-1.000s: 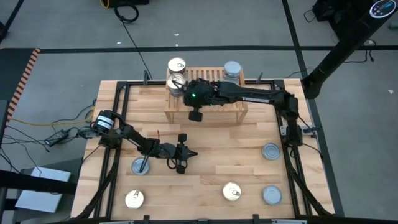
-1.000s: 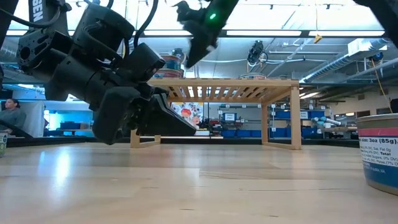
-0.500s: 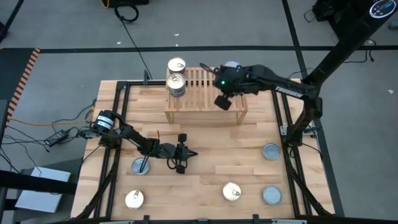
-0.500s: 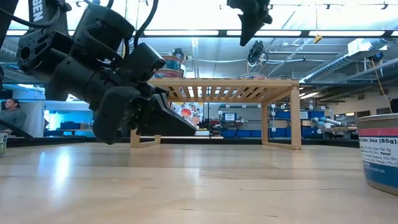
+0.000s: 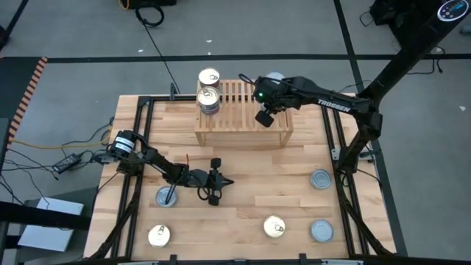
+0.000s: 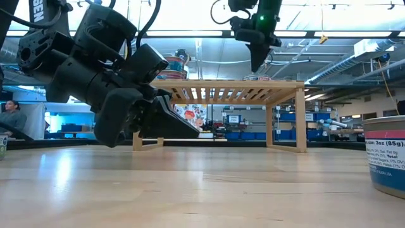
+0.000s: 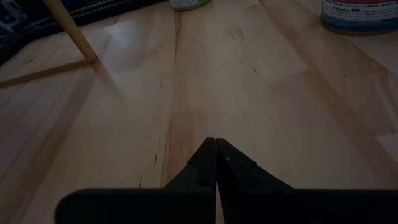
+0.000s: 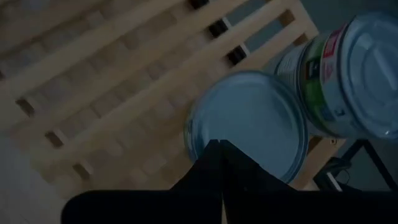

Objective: Stack canned seafood by type on shelf
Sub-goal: Adjust the green tuna cans on the shelf

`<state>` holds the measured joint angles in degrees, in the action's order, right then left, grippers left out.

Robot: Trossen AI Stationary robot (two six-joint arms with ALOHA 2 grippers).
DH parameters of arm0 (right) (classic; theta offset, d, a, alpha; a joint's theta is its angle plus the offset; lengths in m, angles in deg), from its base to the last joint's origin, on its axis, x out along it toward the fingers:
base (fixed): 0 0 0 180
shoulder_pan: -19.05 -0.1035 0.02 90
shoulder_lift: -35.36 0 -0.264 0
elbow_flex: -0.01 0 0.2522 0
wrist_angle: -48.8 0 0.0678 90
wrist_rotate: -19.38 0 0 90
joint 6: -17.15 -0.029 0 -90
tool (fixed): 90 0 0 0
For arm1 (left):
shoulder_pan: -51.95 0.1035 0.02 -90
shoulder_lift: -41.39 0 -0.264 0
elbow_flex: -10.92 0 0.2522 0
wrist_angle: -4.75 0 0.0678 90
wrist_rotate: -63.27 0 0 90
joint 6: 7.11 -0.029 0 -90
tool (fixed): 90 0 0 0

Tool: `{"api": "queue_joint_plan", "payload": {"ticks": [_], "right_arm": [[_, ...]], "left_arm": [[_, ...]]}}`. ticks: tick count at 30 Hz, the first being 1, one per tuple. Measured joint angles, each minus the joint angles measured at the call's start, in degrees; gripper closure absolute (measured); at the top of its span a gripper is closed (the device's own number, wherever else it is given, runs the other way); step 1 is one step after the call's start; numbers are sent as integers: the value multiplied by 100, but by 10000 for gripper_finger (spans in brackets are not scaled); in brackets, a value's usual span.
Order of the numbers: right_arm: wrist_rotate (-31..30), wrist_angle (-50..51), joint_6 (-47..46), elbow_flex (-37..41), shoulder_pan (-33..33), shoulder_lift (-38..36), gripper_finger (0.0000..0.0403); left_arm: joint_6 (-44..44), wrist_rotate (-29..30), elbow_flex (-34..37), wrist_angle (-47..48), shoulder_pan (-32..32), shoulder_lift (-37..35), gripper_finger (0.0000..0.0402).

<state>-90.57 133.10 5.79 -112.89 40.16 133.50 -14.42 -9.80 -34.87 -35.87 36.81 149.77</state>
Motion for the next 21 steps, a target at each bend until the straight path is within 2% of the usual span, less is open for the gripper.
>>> {"api": "queue_joint_plan", "payload": {"ticks": [10, 21], "right_arm": [[-68, -186, -8, 468, 117, -41, 401], [59, 163, -201, 514, 118, -324, 401]], "left_arm": [[2, 0, 0, 0, 0, 0, 397], [3, 0, 0, 0, 0, 0, 397]]}}
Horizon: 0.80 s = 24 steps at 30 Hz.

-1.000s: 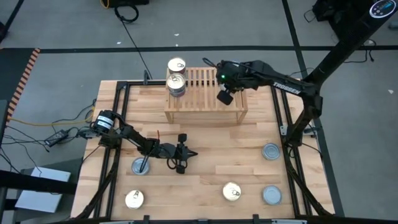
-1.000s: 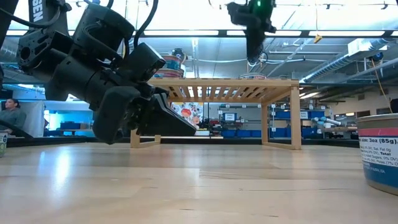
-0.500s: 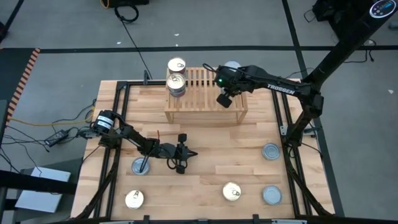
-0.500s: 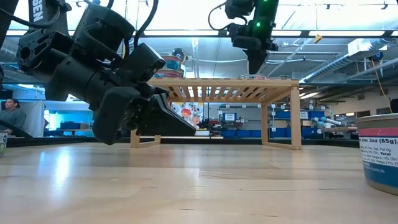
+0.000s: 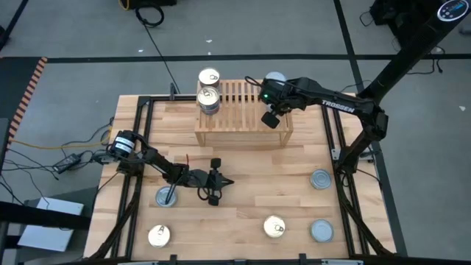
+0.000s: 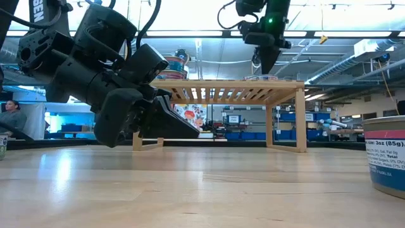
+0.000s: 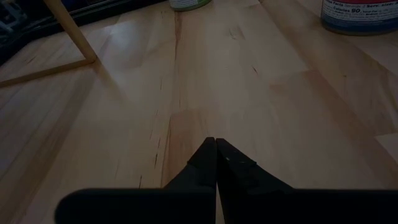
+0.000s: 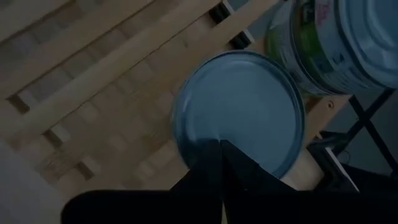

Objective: Stack canned seafood by type on shelf
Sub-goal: Adjust the green tuna cans on the shelf

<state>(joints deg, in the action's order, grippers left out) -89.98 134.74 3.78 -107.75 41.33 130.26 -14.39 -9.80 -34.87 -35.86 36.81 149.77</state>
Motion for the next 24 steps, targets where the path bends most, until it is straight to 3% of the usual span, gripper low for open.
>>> {"api": "queue_joint_plan", "payload": {"ticks": [24], "right_arm": [[-214, -57, -21, 471, 171, -185, 400]], "left_arm": [[5, 0, 0, -2, 0, 0, 397]]}}
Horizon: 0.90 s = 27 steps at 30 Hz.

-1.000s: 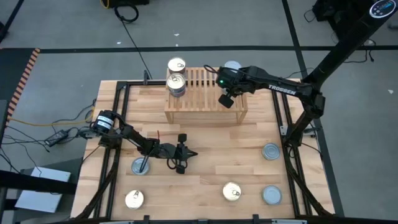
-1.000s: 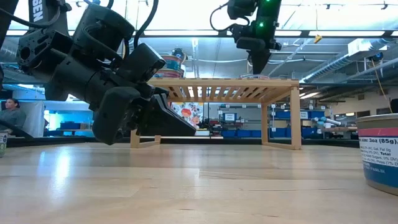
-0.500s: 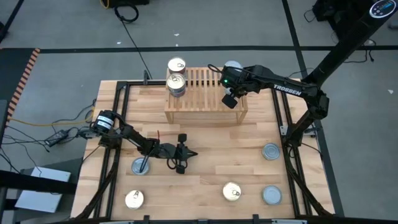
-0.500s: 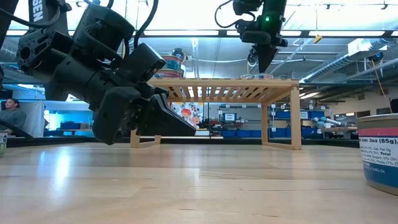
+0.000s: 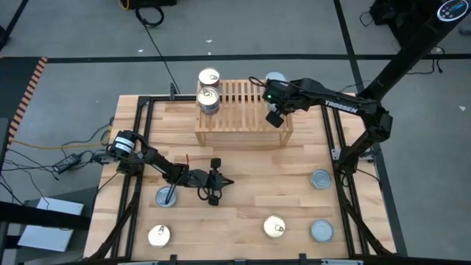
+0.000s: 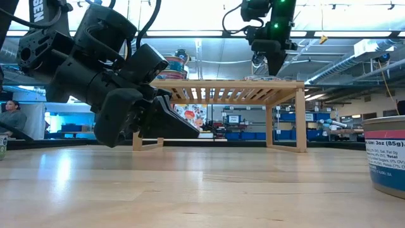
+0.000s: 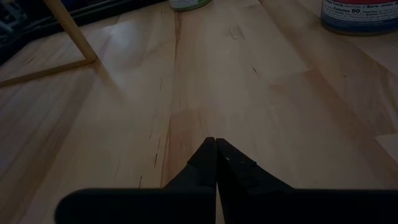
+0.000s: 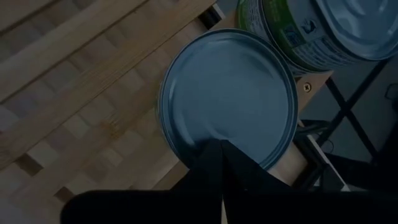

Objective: Stack canned seafood by type on shelf
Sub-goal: Adjust the green tuna cans on the shelf

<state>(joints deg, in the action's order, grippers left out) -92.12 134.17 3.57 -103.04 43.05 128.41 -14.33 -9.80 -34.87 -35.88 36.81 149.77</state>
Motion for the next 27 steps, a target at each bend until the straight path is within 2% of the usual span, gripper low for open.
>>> {"api": "queue_joint_plan", "payload": {"ticks": [6, 13, 18, 27], "right_arm": [[160, -9, 2, 47, -70, -295, 400], [94, -1124, 453, 32, -132, -756, 399], [70, -2114, 1044, 19, 194, -591, 400], [57, -2255, 1082, 26, 964, -206, 401]], "left_arm": [[0, 0, 0, -4, 0, 0, 397], [0, 0, 0, -38, 2, 0, 397], [3, 0, 0, -161, 2, 0, 397], [4, 0, 0, -146, 2, 0, 397]]}}
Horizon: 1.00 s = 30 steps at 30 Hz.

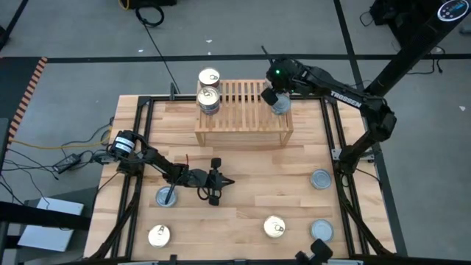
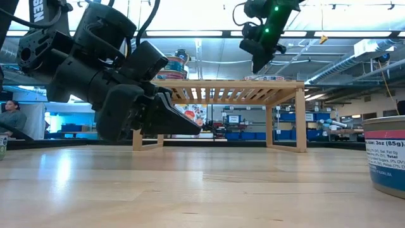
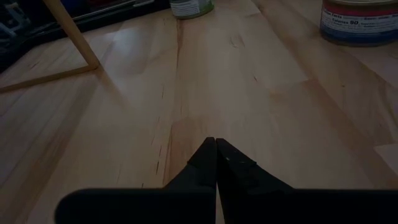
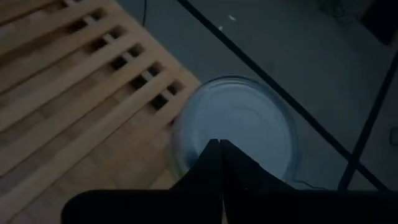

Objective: Stack canned seafood by type on shelf
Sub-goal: Adjust the green tuna cans on the shelf

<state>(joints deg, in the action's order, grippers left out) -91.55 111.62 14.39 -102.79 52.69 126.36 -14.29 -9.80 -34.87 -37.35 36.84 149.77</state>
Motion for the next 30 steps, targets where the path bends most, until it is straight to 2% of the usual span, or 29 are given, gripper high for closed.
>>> {"api": "queue_joint_plan", "payload": {"ticks": [10, 30], "right_arm": [[281, 69, -7, -7, 203, 83, 401], [236, 326, -7, -24, 240, 120, 401]], "left_arm": [[-2, 0, 0, 7, 0, 0, 397], [-2, 0, 0, 7, 0, 0, 397]]}}
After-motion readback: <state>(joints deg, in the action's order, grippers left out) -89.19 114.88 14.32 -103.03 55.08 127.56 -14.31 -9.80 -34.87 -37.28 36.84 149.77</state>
